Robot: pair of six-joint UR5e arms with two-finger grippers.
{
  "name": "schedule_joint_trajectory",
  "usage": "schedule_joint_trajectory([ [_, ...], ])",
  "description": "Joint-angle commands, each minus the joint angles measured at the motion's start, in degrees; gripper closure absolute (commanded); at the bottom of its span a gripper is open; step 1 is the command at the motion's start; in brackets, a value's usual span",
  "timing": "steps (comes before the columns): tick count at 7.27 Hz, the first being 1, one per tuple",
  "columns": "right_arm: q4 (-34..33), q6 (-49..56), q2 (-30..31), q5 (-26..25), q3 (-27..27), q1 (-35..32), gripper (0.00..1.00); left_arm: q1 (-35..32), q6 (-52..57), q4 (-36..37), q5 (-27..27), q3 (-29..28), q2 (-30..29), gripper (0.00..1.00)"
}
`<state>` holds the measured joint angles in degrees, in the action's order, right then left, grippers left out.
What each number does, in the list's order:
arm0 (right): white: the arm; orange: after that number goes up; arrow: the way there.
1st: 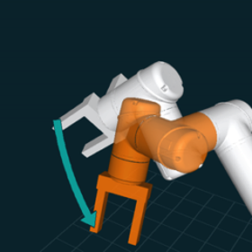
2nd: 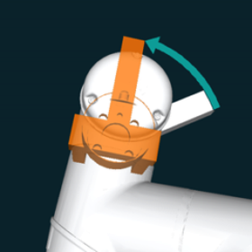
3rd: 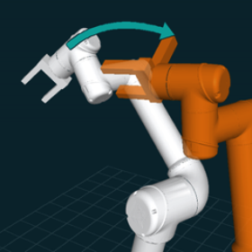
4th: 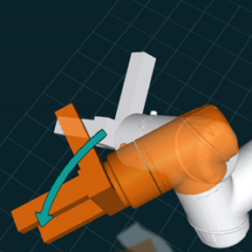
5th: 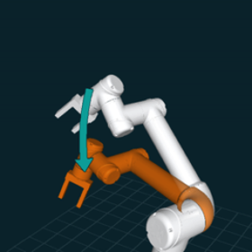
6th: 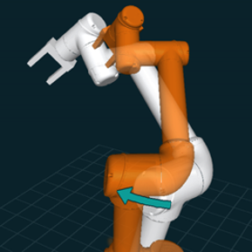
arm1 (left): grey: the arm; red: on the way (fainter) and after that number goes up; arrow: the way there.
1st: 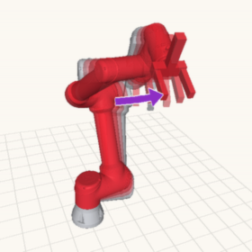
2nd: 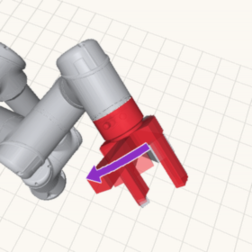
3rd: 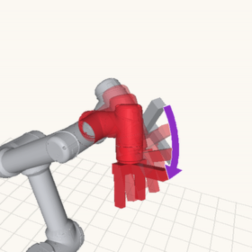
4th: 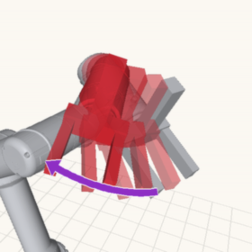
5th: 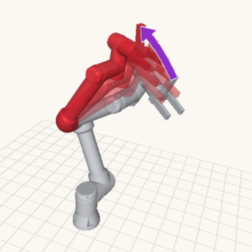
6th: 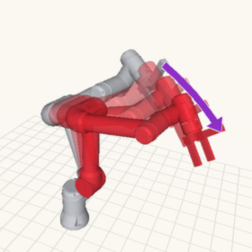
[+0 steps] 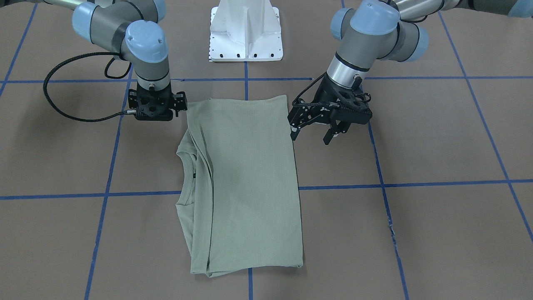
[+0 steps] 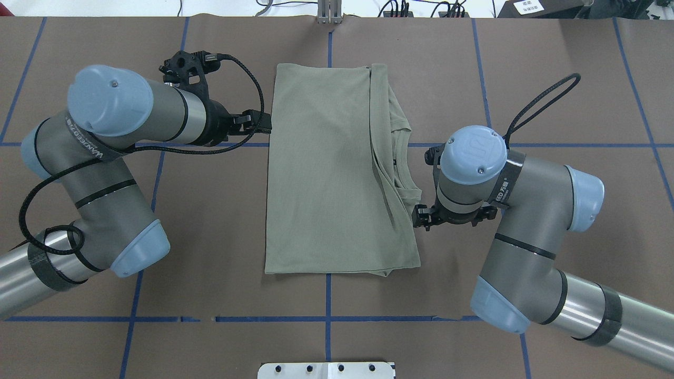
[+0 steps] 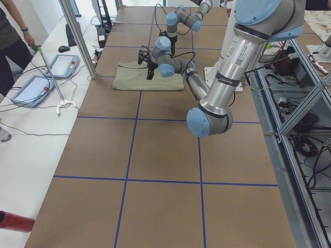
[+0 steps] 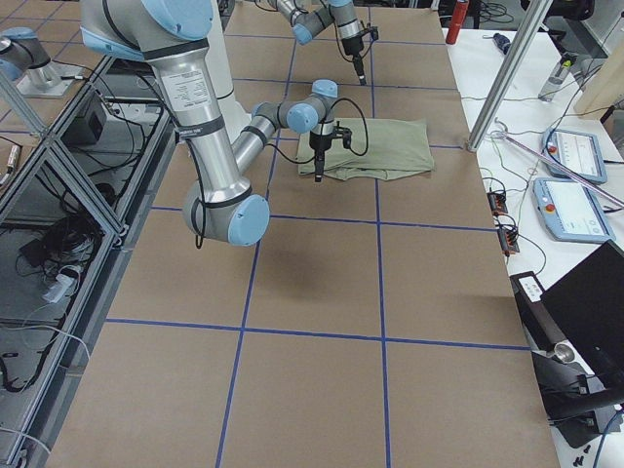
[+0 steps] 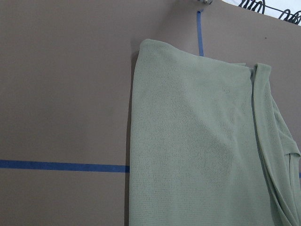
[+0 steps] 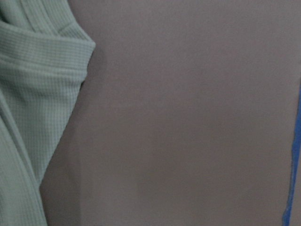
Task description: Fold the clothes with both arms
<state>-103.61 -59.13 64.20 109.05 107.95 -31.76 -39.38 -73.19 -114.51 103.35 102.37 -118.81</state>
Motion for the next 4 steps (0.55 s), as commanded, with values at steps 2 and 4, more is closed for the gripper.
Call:
schedule_joint_trajectory([
  [2,3.6,4.8,-9.8,0.2,-7.5,-2.7,0.0,0.0,0.4,-0.3,0.1,-0.1,0.4,0.0],
  [4,15.2,4.7,-12.8,0.0,-16.9,-2.6,0.0,-0.1,0.5,-0.3,0.0,0.1,0.6,0.0],
])
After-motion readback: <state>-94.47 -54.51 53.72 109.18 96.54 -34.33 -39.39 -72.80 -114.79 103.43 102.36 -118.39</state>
